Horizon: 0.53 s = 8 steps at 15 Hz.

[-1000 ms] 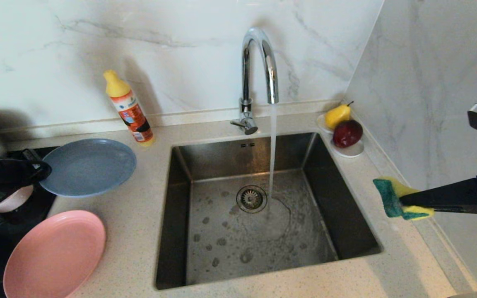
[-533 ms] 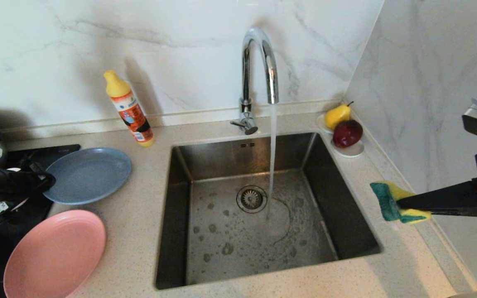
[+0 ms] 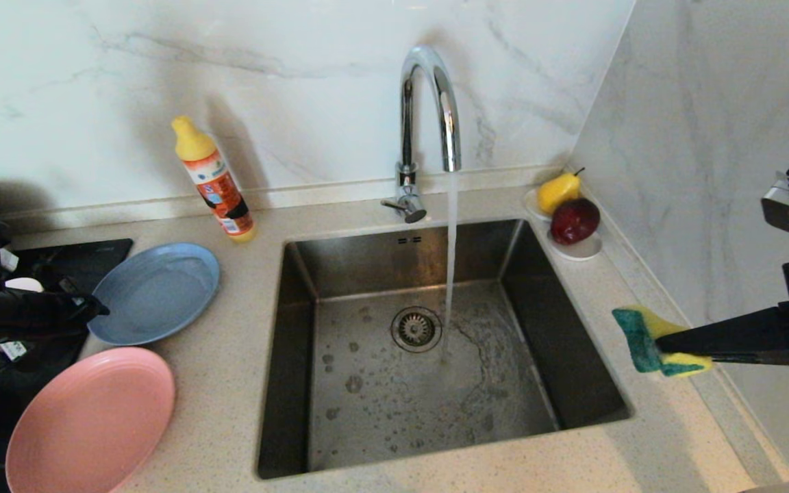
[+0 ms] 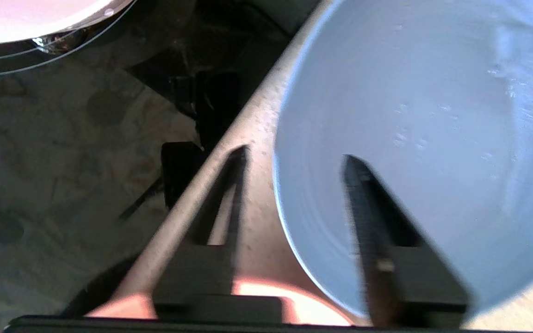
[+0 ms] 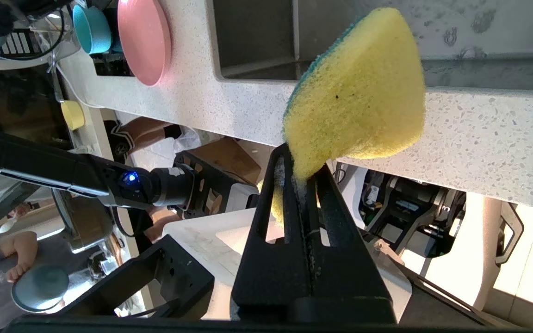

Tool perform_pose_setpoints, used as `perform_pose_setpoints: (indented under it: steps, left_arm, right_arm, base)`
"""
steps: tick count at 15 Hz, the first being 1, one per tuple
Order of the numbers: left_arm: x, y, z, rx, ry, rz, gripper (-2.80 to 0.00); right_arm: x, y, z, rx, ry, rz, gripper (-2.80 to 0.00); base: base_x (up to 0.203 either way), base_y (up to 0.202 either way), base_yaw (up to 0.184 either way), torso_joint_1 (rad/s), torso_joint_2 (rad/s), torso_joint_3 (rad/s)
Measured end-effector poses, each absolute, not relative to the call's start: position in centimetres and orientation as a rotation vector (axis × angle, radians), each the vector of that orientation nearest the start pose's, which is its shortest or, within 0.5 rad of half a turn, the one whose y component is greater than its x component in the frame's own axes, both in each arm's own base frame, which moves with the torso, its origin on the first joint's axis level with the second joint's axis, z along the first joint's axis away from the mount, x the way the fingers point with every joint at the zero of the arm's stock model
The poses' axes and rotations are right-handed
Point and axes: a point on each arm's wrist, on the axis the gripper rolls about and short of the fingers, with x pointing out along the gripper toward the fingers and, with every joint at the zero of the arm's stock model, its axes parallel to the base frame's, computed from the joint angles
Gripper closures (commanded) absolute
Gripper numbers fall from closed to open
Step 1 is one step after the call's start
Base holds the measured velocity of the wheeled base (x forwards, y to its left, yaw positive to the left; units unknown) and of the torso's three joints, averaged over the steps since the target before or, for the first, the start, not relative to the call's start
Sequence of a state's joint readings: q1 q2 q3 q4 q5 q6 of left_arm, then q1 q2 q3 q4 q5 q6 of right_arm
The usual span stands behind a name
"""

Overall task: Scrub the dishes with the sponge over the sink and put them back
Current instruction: Place the plate on the table, then wash the plate

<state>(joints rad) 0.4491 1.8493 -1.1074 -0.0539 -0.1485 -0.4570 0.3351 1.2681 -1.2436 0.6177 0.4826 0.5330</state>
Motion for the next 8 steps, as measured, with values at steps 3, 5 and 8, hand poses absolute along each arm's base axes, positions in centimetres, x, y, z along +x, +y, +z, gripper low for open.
perform_pose_setpoints:
  steps: [3,5,8]
  left_arm:
    - [29.8,14.0,17.7,-0.647,0.608,0.448,-2.8]
    - [28.5,13.6,19.6,-0.643,0.634,0.459,-2.8]
    - [25.1,13.2,20.9,-0.577,0.798,0.497,-2.8]
  right_arm:
    - [15.4,6.5,29.8,0.537,0.857,0.606,0.0]
    - [15.6,6.4,29.6,0.54,0.864,0.597,0.0]
    - [16.2,6.5,28.9,0.54,0.891,0.579,0.0]
  base:
    - [0.0,0.0,0.0,0.0,0.0,0.0]
    - [0.0,0.0,0.0,0.0,0.0,0.0]
    - [0.0,0.0,0.0,0.0,0.0,0.0]
